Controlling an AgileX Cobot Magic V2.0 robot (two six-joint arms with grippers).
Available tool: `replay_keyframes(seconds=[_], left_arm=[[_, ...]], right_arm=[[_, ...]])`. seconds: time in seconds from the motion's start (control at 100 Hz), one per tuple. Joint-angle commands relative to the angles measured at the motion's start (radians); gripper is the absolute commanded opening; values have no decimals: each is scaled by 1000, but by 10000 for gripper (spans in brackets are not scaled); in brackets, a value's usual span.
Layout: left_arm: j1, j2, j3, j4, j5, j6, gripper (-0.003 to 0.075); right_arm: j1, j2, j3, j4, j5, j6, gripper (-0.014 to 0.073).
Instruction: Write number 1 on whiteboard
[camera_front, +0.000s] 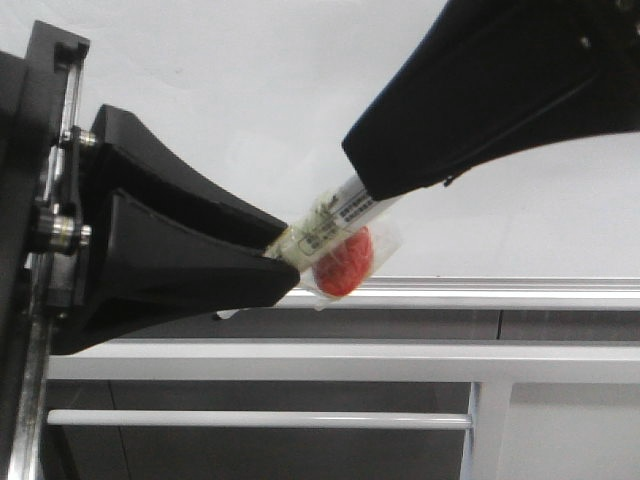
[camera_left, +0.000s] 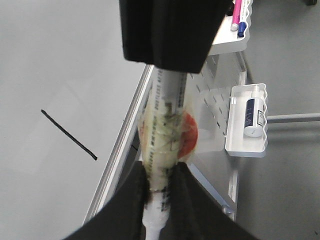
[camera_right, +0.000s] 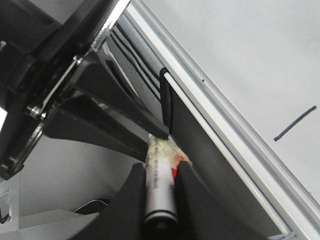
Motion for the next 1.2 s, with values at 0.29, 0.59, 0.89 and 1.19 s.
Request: replay_keyframes(seconds=[0.29,0.59,0.89,1.19], left_arm=[[2,-12,-32,-21,-71,-5,-20],[2,-12,-32,-23,-76,-5,-20],[2,-12,-32,-91,-78,-5,-20],[-5,-12,31,-535,-295,-11,-20]], right_arm=[[3,-17,-38,1,-80,-6,-32],[3,-17,-39,1,-191,-6,578],[-1,-42,-39,-8,-217,-6,573],[-42,-211,-39,-155,-24,-6,152]])
